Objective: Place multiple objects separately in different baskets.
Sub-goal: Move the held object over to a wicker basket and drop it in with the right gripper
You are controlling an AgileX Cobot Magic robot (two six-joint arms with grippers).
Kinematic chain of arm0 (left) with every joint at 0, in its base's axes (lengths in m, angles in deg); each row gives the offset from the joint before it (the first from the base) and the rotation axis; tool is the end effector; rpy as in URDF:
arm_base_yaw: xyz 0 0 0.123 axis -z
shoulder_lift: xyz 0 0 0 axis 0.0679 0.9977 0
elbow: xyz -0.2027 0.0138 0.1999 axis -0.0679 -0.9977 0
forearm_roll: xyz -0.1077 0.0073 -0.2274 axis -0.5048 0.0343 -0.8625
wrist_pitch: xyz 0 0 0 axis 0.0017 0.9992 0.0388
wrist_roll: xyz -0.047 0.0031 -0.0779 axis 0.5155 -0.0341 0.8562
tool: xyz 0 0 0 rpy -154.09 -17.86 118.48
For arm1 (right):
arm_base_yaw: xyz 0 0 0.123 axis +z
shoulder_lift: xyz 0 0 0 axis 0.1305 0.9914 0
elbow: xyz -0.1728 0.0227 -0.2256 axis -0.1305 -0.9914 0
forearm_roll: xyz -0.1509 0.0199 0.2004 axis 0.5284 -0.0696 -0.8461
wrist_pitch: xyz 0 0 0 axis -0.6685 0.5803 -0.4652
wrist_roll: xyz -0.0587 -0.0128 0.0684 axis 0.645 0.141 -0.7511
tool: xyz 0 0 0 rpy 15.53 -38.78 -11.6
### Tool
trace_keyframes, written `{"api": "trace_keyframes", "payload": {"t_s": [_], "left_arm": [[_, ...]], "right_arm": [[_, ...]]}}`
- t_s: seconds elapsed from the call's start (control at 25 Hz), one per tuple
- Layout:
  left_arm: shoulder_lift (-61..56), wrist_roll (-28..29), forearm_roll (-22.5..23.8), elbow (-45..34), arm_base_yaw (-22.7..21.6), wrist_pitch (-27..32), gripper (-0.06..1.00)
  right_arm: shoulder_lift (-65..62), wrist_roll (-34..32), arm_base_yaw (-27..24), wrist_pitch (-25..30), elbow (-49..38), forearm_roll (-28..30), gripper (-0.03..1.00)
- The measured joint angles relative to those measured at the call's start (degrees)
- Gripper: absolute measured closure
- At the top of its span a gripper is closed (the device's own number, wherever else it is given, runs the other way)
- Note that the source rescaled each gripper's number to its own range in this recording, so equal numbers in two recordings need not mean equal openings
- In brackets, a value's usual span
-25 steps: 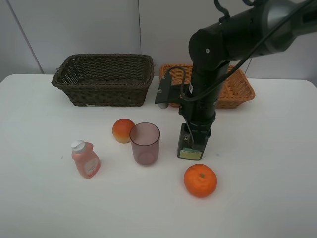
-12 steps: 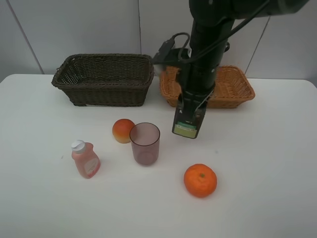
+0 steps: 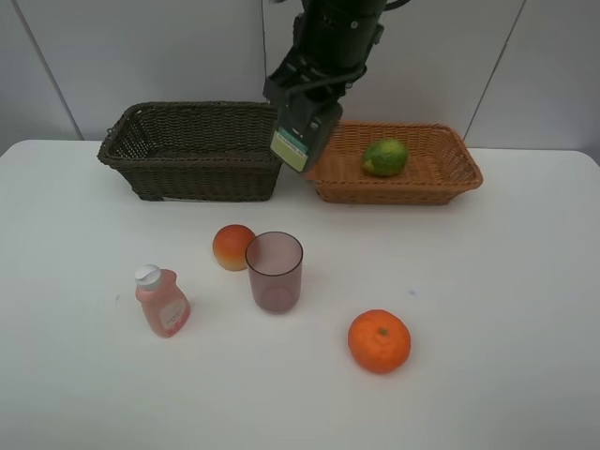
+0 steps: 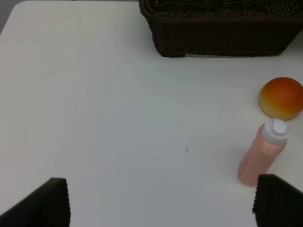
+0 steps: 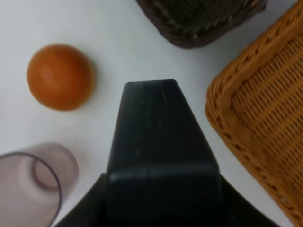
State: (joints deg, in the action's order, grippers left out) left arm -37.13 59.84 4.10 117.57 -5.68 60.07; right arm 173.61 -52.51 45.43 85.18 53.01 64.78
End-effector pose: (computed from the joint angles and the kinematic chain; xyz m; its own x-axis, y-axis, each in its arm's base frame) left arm -0.0064 -0.0006 0.2785 -0.4444 -0.0503 -0.8944 -0.0432 0.9985 -0.0347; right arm 0.3437 0.2603 0.3110 -0.5941 -0.7275 -0.3431 -0.7350 0.6643 -0.1358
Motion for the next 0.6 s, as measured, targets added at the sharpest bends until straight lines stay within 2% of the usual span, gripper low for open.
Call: {"api": "trace_keyframes", "payload": {"t_s": [0.28, 0.6], "left_arm": [[0.0, 0.0, 0.0, 0.0, 0.0, 0.0, -0.06], [0.0, 0.0, 0.0, 0.0, 0.0, 0.0, -0.06]], "right_arm": [[6.8, -1.0, 0.0, -2.9, 10.7, -3.2, 0.95], [13.3, -3.5, 0.0, -19.4, 12.4, -4.0, 0.95]]}}
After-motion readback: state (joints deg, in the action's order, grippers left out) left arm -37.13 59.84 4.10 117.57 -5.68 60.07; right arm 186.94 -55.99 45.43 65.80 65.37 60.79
